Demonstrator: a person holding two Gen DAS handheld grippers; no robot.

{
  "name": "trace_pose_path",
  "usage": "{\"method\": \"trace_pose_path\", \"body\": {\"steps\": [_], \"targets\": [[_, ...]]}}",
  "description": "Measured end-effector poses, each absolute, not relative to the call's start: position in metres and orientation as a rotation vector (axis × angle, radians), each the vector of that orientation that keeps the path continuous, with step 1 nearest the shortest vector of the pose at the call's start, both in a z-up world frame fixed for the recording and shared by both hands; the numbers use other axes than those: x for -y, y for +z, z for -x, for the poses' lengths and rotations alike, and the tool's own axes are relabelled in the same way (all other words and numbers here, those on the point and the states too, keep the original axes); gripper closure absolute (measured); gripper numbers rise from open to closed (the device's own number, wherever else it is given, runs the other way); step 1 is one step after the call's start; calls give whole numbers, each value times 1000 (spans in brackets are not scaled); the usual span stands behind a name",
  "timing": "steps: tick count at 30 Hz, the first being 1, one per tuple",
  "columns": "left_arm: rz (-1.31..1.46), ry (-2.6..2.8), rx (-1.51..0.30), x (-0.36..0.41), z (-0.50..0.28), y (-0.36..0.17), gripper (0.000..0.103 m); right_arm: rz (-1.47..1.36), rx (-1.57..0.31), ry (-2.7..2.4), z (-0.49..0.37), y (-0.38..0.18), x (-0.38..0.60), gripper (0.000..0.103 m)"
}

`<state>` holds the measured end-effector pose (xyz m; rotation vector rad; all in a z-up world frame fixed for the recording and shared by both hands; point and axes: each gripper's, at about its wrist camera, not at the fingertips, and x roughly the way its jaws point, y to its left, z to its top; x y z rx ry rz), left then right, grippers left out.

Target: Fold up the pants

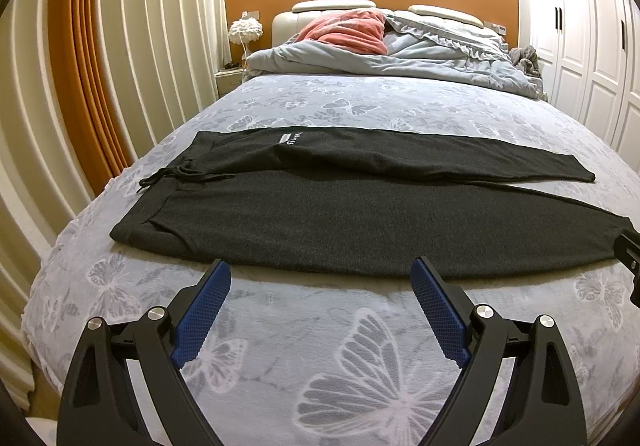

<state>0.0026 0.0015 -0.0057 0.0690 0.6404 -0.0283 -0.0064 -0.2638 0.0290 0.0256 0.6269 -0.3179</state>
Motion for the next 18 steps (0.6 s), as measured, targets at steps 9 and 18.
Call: {"method": "trace_pose_path", "body": {"steps": [9,18], "targets": [[105,-199,-764,-55,-45,23,12,16,-698,-282,-12,63,312,5],[295,108,-860,-191,-230,34,12,-68,-825,-442,-135,59,512,5]]}}
